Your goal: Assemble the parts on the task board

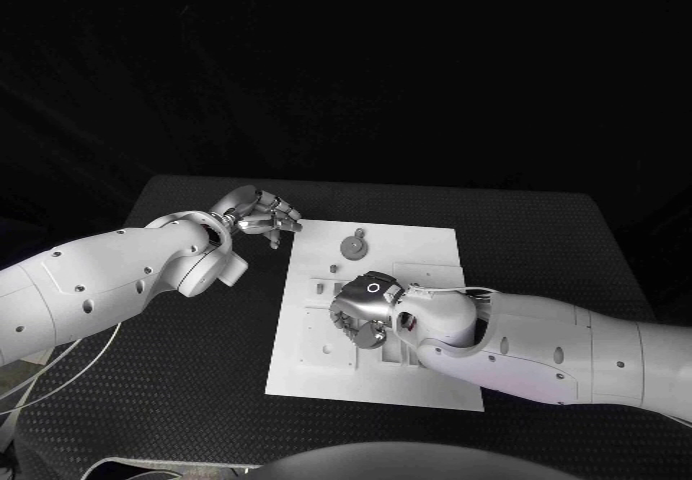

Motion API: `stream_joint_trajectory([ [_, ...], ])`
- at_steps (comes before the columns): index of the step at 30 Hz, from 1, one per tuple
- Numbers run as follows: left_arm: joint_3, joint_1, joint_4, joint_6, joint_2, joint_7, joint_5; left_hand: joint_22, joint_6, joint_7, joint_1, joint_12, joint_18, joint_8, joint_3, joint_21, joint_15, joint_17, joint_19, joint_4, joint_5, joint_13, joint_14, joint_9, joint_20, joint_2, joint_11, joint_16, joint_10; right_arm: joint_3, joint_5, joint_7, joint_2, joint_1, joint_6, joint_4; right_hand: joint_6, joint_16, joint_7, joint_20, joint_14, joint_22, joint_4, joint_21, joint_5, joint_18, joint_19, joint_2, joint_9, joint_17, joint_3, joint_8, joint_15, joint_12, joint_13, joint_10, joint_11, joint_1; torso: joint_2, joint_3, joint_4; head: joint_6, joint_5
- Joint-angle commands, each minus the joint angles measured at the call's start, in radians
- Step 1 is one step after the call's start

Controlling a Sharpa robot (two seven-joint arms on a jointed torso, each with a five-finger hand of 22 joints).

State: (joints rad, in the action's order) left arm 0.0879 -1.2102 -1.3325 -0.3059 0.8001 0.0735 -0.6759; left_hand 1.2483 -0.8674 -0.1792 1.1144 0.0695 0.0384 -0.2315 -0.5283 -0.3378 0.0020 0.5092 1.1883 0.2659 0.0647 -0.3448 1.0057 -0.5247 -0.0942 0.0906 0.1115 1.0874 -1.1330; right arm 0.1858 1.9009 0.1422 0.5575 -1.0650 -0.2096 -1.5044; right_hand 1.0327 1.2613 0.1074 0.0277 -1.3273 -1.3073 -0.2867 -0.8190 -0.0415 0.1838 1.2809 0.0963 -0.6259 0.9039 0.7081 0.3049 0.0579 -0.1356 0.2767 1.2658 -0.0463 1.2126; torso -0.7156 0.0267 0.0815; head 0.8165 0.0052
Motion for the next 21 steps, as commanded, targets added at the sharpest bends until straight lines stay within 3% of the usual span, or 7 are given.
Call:
stream_joint_trajectory([
  [1,-0.001,-0.001,-0.002,0.006,-0.002,0.005,-0.002,0.002,-0.002,-0.005,0.007,0.001,0.068,-0.007,-0.001,0.005,0.001,0.002,0.007,0.005,-0.006,-0.001,0.008,0.001,-0.002,-0.001,0.002,0.001,0.007,0.006,0.0,-0.007,0.001,0.006,0.047,0.001,0.005,0.004,0.002,0.007,0.017,-0.02,-0.002,-0.005,-0.007,0.078,0.0,-0.007,-0.002,-0.002,0.005,0.003,0.014,-0.002,0.0,0.068,0.008,-0.004,0.0,0.0,-0.0003,0.002,0.0],
  [16,-0.001,-0.002,-0.002,0.006,0.0,0.003,-0.003,0.002,-0.002,-0.005,0.007,0.001,0.068,-0.007,-0.001,0.006,0.001,0.002,0.008,0.005,-0.006,-0.002,0.008,0.001,-0.002,0.0,0.002,0.001,0.007,0.008,-0.031,-0.015,0.005,0.006,0.026,0.01,-0.009,0.003,0.007,0.006,0.018,-0.019,-0.001,-0.003,-0.007,0.078,-0.004,-0.008,-0.004,-0.006,0.004,-0.004,0.011,0.006,0.002,0.058,0.004,-0.012,0.0,0.0,-0.0009,-0.001,-0.002],
  [21,-0.001,-0.002,-0.002,0.003,0.001,0.003,-0.003,0.002,-0.001,-0.005,0.007,0.0,0.068,-0.007,-0.001,0.006,0.001,0.002,0.008,0.005,-0.006,-0.002,0.008,0.002,-0.002,0.0,0.002,0.001,0.008,0.008,-0.056,-0.029,0.011,0.006,-0.017,0.011,-0.118,-0.005,0.053,0.005,0.027,-0.017,0.008,0.006,-0.006,0.078,-0.017,0.051,0.021,-0.015,-0.01,-0.065,-0.024,0.058,-0.013,-0.024,-0.031,-0.042,0.0,-0.0004,-0.001,-0.002,-0.002],
])
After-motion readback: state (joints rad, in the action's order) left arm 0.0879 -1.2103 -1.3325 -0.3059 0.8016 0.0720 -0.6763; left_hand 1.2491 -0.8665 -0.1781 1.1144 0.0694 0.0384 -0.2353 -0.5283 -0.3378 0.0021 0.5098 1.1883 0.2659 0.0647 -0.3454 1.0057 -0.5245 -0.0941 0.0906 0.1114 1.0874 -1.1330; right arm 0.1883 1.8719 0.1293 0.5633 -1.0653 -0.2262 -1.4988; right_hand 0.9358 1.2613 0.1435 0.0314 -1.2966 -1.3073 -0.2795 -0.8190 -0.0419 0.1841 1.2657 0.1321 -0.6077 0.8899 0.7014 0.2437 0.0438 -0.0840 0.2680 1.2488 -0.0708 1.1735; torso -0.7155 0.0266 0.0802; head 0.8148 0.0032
